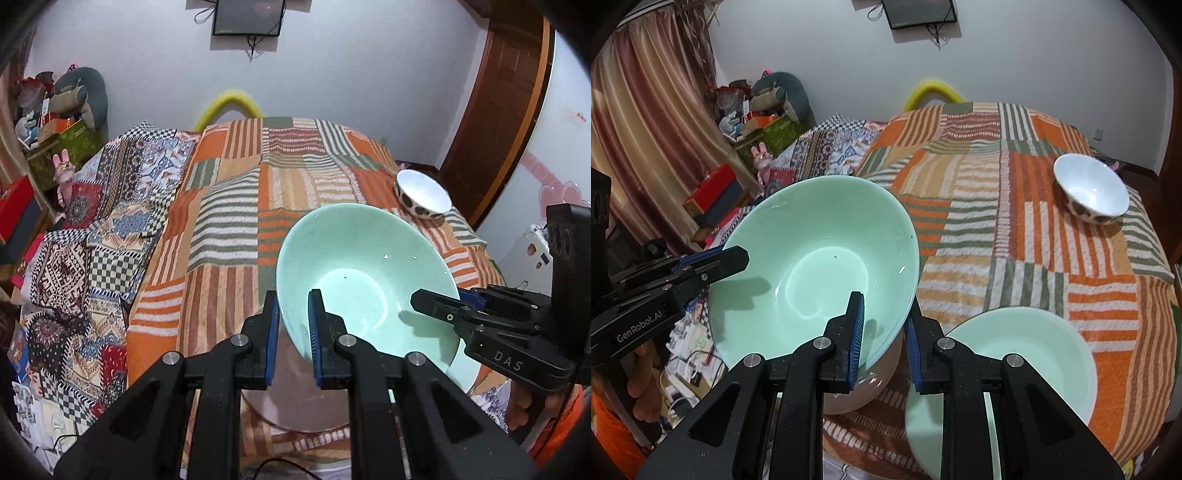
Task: Organize plates and bowls
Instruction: 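Carry the mint bowl with the left tool into the pink bowl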
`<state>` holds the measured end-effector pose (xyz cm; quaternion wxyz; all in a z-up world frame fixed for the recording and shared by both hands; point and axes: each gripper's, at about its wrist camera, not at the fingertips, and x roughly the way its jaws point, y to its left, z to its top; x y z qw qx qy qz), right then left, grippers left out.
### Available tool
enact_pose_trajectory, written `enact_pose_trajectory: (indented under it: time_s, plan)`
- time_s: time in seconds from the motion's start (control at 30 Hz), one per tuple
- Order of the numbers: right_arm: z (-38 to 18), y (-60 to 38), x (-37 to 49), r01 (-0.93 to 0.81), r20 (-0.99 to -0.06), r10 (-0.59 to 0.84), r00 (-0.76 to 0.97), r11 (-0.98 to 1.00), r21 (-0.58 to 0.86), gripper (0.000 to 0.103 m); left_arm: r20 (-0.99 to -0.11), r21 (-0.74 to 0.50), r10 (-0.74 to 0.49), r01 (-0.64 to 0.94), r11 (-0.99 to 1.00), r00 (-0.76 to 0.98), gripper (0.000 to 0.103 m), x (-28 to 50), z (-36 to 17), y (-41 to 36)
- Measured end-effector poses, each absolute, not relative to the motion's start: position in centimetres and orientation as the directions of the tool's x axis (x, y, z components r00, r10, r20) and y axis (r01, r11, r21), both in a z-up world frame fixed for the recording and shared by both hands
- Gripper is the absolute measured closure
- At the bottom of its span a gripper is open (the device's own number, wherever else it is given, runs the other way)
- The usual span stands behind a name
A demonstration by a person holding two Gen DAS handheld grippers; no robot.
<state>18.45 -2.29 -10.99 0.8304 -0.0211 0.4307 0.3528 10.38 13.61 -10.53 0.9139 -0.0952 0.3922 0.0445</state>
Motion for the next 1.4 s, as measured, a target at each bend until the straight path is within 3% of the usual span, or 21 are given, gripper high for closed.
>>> enact_pose_trajectory:
  time_s: [0.87, 1.4]
  plan:
    - [-16.3, 1.0, 16.7, -0.624, -0.826, 0.503, 0.256, 0.738, 0.256, 0.084, -0.846, -0.168, -0.012, -0.246, 0.955, 0.533, 0.089, 9.3, -19.7, 16.6]
    - [-17.2, 1.9, 16.6, -0.647, -0.841, 0.468, 0.270, 0.735, 0.202, 0.081, -0.861, -0.162, -0.006, -0.263, 0.951, 0.508, 0.089, 9.9, -21.5, 16.7]
